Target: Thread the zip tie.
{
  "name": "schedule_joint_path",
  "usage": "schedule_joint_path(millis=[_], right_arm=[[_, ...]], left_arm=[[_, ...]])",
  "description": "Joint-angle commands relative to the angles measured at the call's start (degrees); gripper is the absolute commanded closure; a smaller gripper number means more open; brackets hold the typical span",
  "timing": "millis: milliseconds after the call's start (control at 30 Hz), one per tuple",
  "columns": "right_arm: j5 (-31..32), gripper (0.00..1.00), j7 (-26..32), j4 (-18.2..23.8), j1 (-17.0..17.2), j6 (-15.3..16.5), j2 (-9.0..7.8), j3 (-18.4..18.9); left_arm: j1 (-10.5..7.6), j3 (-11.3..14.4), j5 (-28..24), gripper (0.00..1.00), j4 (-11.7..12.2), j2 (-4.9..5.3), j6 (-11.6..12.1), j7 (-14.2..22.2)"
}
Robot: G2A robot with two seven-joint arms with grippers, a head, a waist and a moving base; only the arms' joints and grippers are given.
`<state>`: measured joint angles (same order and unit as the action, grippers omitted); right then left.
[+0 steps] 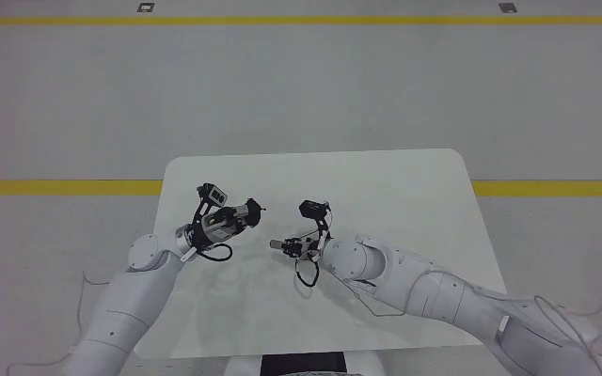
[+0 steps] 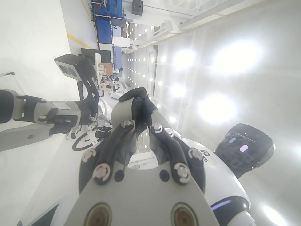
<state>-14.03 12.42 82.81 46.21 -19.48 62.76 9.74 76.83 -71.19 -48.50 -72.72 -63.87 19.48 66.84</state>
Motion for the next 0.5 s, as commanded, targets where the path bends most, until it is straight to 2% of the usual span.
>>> schedule_joint_path(millis=[0,467], right_arm=[[0.09,0.0,-0.13,0.22,-0.02,0.0,-0.41,0.0],[0.1,0.0,-3.63,3.25,0.3,0.0,-3.45,0.0]], left_arm=[[0.0,0.0,0.0,1.0,0.0,0.0,0.0,0.0],[0.0,0.0,0.0,1.0,0.0,0.0,0.0,0.0]])
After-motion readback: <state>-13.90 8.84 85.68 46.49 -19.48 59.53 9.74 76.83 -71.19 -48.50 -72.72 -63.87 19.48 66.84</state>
